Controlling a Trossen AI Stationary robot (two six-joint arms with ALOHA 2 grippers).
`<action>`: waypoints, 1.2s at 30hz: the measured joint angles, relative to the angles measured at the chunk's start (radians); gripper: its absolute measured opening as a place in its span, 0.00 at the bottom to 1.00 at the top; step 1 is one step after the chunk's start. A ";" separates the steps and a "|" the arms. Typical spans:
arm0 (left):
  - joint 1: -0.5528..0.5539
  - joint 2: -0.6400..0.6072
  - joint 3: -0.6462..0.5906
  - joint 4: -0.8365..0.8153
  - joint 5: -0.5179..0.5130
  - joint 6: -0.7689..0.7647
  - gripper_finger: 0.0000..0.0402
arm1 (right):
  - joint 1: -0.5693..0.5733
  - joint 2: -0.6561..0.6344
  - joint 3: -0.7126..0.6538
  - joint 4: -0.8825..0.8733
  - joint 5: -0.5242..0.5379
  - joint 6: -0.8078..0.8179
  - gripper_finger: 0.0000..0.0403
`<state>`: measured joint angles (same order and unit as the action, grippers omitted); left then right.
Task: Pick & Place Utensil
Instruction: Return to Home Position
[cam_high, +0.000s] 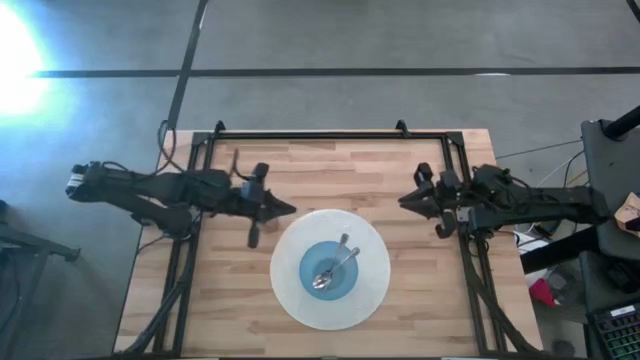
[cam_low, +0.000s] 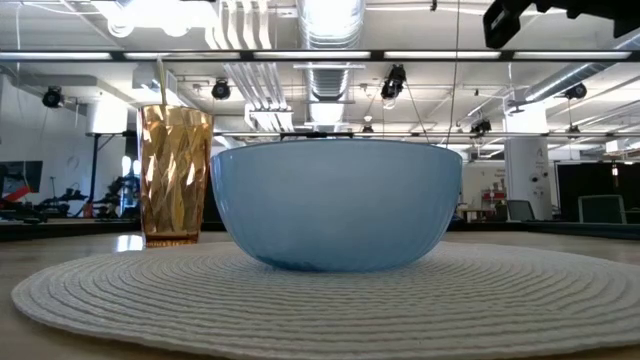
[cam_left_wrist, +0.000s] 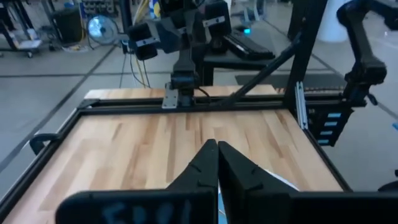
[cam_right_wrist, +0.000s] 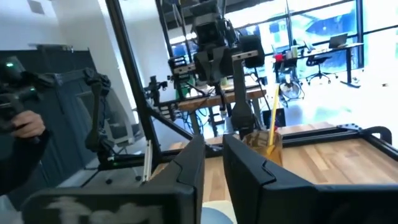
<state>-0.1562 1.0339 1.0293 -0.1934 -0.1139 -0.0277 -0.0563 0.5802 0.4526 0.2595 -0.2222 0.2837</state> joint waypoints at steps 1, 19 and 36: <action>0.000 -0.023 -0.023 0.012 0.000 0.000 0.01 | 0.000 -0.011 0.000 -0.015 0.000 0.000 0.12; 0.000 -0.438 -0.378 0.129 -0.008 -0.012 0.00 | 0.001 -0.127 0.000 -0.152 0.000 -0.129 0.02; 0.000 -0.700 -0.630 0.156 0.054 0.004 0.00 | 0.001 -0.247 0.000 -0.264 0.004 -0.131 0.02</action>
<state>-0.1562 0.3335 0.3992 -0.0374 -0.0604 -0.0239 -0.0555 0.3331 0.4530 -0.0042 -0.2180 0.1532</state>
